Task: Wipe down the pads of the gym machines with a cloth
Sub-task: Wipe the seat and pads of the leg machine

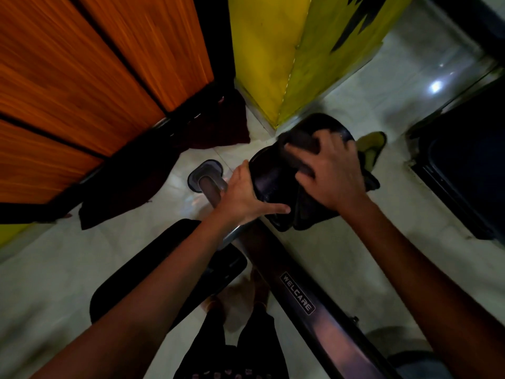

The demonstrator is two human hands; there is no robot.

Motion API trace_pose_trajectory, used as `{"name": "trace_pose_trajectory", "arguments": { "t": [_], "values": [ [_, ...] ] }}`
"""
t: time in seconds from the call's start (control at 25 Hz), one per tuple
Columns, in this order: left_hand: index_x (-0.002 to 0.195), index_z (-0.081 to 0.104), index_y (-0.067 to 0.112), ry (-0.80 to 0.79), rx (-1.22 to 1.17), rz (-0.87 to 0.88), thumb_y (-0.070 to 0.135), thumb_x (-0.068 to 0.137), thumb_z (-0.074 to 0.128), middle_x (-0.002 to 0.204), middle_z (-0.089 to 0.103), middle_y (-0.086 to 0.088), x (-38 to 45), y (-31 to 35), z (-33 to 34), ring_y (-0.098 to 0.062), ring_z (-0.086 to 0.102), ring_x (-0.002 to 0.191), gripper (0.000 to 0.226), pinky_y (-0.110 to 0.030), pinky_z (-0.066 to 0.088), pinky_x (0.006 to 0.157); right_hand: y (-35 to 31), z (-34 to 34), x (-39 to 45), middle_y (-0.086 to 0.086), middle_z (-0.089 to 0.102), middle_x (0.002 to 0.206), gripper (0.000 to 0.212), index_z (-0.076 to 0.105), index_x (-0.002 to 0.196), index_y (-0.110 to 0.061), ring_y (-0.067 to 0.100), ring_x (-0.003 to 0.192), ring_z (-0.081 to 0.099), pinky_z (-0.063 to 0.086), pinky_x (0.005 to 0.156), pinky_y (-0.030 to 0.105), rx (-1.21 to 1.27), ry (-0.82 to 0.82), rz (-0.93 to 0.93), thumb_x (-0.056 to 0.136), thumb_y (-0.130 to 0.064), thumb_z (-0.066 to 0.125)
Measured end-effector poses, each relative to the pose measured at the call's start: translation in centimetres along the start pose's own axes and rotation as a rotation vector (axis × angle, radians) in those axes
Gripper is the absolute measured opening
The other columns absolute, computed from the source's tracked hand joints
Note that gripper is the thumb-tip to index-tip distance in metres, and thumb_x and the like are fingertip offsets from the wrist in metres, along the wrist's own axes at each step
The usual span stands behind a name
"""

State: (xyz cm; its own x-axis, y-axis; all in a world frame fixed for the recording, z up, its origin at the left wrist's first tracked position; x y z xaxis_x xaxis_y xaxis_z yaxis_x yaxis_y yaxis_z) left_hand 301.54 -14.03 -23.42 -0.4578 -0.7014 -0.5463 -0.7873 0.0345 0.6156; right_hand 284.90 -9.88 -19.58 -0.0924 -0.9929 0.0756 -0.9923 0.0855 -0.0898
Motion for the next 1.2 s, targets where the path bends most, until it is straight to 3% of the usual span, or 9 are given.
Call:
{"name": "trace_pose_trajectory", "arguments": {
  "t": [0.12, 0.28, 0.44, 0.6, 0.68, 0.76, 0.96, 1.12, 1.2],
  "values": [
    [0.149, 0.002, 0.01, 0.119, 0.181, 0.029, 0.065, 0.056, 0.076, 0.156, 0.01, -0.005, -1.0, 0.5, 0.8, -0.02, 0.009, 0.144, 0.132, -0.049, 0.013, 0.117, 1.2, 0.1, -0.6, 0.022, 0.055, 0.105, 0.058, 0.06, 0.125, -0.027, 0.036, 0.086, 0.055, 0.042, 0.071, 0.04, 0.02, -0.024, -0.211, 0.072, -0.044, 0.042],
    [0.15, -0.002, 0.009, 0.253, 0.247, 0.056, 0.066, 0.057, 0.076, 0.158, 0.004, -0.005, -2.0, 0.8, 2.3, -0.02, 0.003, 0.145, 0.134, -0.05, 0.009, 0.117, 4.8, -0.6, 0.6, 0.025, 0.05, 0.11, 0.062, 0.055, 0.131, -0.027, 0.041, 0.096, 0.05, 0.041, 0.077, 0.046, 0.053, 0.02, 0.281, 0.075, -0.046, 0.036],
    [0.149, 0.006, 0.002, 0.314, 0.192, 0.113, 0.057, 0.056, 0.082, 0.156, 0.01, -0.013, -2.1, 0.6, 3.4, -0.027, 0.005, 0.145, 0.132, -0.047, 0.013, 0.117, -1.0, 0.8, -1.9, 0.02, 0.056, 0.108, 0.056, 0.06, 0.124, -0.028, 0.032, 0.091, 0.05, 0.033, 0.071, 0.038, 0.026, 0.057, -0.119, 0.072, -0.042, 0.044],
    [0.149, 0.009, 0.002, 0.243, 0.079, 0.18, 0.055, 0.056, 0.083, 0.156, 0.012, -0.012, -2.3, -0.3, 2.9, -0.025, 0.005, 0.145, 0.129, -0.036, 0.008, 0.119, -0.6, 1.3, -4.2, 0.018, 0.053, 0.11, 0.063, 0.045, 0.132, -0.03, 0.028, 0.086, 0.041, 0.032, 0.068, 0.036, -0.016, 0.015, -0.477, 0.072, -0.045, 0.045],
    [0.149, 0.014, 0.008, 0.239, 0.007, 0.183, 0.066, 0.055, 0.076, 0.155, 0.017, -0.007, -2.5, -0.5, 1.5, -0.019, 0.012, 0.143, 0.127, -0.027, 0.009, 0.116, 1.8, 0.7, -2.9, 0.02, 0.055, 0.108, 0.063, 0.045, 0.132, -0.031, 0.031, 0.086, 0.046, 0.04, 0.067, 0.037, -0.004, 0.026, -0.31, 0.071, -0.045, 0.045],
    [0.147, 0.023, 0.011, 0.23, -0.03, 0.163, 0.07, 0.051, 0.075, 0.148, 0.029, -0.005, -1.6, -0.7, 0.0, -0.018, 0.023, 0.137, 0.124, -0.031, 0.02, 0.115, 1.8, 0.4, -2.2, 0.02, 0.055, 0.106, 0.061, 0.054, 0.129, -0.031, 0.034, 0.087, 0.051, 0.04, 0.069, 0.04, 0.06, 0.071, -0.043, 0.07, -0.043, 0.047],
    [0.149, 0.01, 0.016, -0.054, -0.093, 0.064, 0.053, 0.053, 0.085, 0.151, 0.022, -0.003, 0.6, -1.0, -0.7, -0.022, 0.023, 0.14, 0.128, -0.037, 0.026, 0.114, -0.7, 0.9, -2.3, 0.019, 0.053, 0.109, 0.058, 0.057, 0.126, -0.027, 0.031, 0.089, 0.047, 0.032, 0.07, 0.036, 0.026, -0.009, -0.404, 0.071, -0.046, 0.047],
    [0.15, 0.005, 0.013, 0.096, 0.175, 0.092, 0.066, 0.049, 0.08, 0.155, 0.015, -0.005, -0.6, -0.2, 0.3, -0.021, 0.016, 0.142, 0.136, -0.043, 0.021, 0.116, 5.4, -0.6, 0.2, 0.025, 0.051, 0.11, 0.063, 0.056, 0.13, -0.027, 0.042, 0.097, 0.052, 0.042, 0.08, 0.047, 0.135, 0.03, 0.213, 0.072, -0.045, 0.04],
    [0.15, 0.003, 0.011, 0.191, 0.232, 0.102, 0.067, 0.049, 0.08, 0.156, 0.01, -0.006, -1.1, -0.1, 1.1, -0.022, 0.01, 0.144, 0.138, -0.045, 0.02, 0.116, 5.3, -0.4, 0.0, 0.024, 0.05, 0.111, 0.063, 0.055, 0.131, -0.028, 0.041, 0.1, 0.049, 0.039, 0.082, 0.046, 0.092, 0.066, 0.358, 0.073, -0.046, 0.039]
  ]
}}
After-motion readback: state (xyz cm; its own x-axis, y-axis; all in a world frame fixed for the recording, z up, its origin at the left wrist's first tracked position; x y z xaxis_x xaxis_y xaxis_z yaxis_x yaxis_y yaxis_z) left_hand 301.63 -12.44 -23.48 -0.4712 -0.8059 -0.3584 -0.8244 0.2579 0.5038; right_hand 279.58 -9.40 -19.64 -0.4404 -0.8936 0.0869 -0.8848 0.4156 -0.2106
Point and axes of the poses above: each hand's wrist, its own x-axis towards the middle knuckle, its own z-axis out of the palm, y = z × x, the point moved 3 cm from there along x, towards the middle knuckle
